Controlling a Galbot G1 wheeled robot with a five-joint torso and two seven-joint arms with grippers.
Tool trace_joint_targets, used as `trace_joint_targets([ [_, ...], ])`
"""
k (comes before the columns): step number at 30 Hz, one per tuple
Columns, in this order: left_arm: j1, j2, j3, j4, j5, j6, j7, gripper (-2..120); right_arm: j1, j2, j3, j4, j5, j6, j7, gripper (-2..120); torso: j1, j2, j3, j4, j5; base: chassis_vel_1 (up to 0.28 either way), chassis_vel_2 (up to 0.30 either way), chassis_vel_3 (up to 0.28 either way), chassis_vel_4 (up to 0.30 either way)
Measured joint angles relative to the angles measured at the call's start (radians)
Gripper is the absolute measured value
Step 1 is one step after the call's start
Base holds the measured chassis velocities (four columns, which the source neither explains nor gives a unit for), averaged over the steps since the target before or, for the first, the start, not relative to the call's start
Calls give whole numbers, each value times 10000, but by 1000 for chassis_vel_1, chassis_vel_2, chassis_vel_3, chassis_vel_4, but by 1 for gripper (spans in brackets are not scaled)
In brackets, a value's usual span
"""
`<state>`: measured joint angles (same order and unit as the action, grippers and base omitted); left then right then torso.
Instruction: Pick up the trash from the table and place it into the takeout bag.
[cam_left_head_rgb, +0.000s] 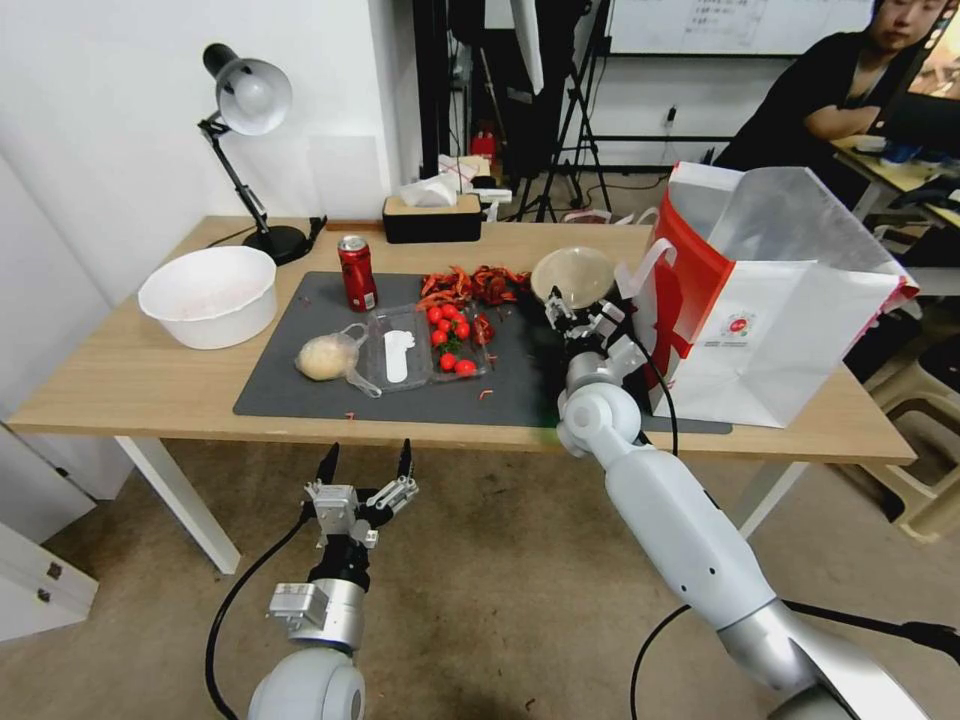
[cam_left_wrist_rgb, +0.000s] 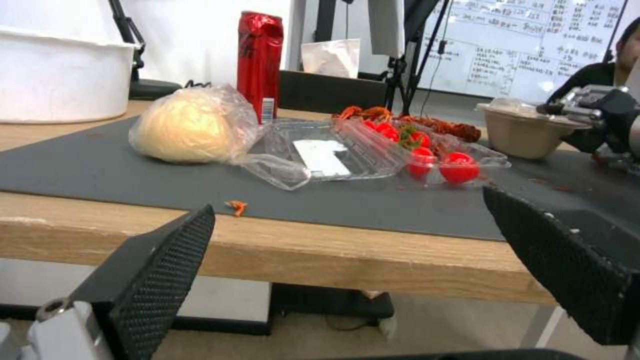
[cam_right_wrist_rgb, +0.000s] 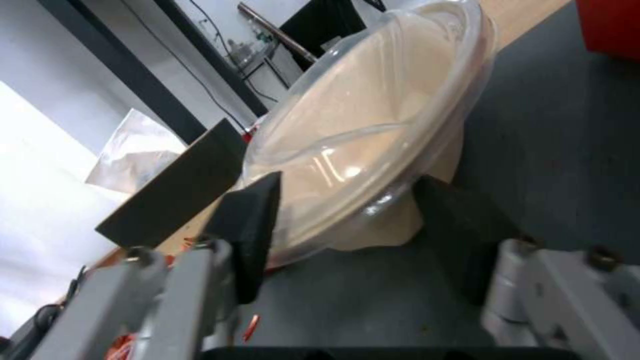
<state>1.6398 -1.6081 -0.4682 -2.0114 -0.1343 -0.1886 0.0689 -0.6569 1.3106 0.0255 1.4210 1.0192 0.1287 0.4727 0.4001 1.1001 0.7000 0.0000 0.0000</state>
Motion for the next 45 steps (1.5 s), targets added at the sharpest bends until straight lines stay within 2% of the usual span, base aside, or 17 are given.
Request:
trace_joint_targets([
  [2,8,0,5,10,4,-33,3,100,48,65,8,-129,-6,-32,0,43,0,0,0,0,0,0,0,0,0],
  [3,8,0,5,10,4,-33,3,100,48,65,8,-129,-6,-32,0,43,0,0,0,0,0,0,0,0,0],
  [4,10,0,12,32,10,-56,6,100,66,100,8,-193,-30,-42,-1,36,0,0,0,1,0,0,0,0,0],
  [5,10,0,15,39,15,-70,8,100,68,112,7,-219,-45,-43,-7,36,0,0,0,0,0,0,0,0,0],
  [6,8,0,21,51,21,-88,11,100,71,120,4,-237,-58,-45,-18,30,0,0,0,0,0,0,0,0,0],
  [7,8,0,21,51,21,-88,11,100,71,120,4,-237,-58,-45,-18,30,0,0,0,0,0,0,0,0,0],
  [8,7,0,26,70,28,-113,14,100,72,118,0,-242,-64,-47,-36,23,0,0,0,0,0,0,0,0,0],
  [9,7,0,28,77,29,-120,16,100,71,113,0,-242,-64,-47,-42,23,0,0,0,0,1,0,0,0,0],
  [10,6,0,34,98,36,-139,17,100,70,94,-1,-235,-66,-47,-51,15,0,0,0,1,0,0,0,0,0],
  [11,6,0,34,98,36,-139,17,100,70,94,-1,-235,-66,-47,-51,15,0,0,0,1,0,0,0,0,0],
  [14,-13,0,63,150,59,-181,21,100,-41,0,42,-73,-83,-41,-52,0,0,0,0,0,1,0,0,0,0],
  [28,-34,0,112,193,101,-235,38,100,-556,-487,298,1086,-191,235,-550,0,-2,-1,0,0,0,0,0,0,0],
  [35,-37,0,113,189,100,-244,39,100,-762,-818,274,1708,-281,360,-1687,0,-1,-1,-1,0,0,0,0,0,0],
  [39,-19,0,131,163,105,-265,40,100,-963,-1004,116,1982,-766,476,-2755,0,-1,0,0,-1,0,0,0,0,0],
  [45,3,0,124,135,111,-268,43,100,-1051,-1040,149,2158,-1307,754,-3463,0,-2,-1,0,0,1,0,0,0,0],
])
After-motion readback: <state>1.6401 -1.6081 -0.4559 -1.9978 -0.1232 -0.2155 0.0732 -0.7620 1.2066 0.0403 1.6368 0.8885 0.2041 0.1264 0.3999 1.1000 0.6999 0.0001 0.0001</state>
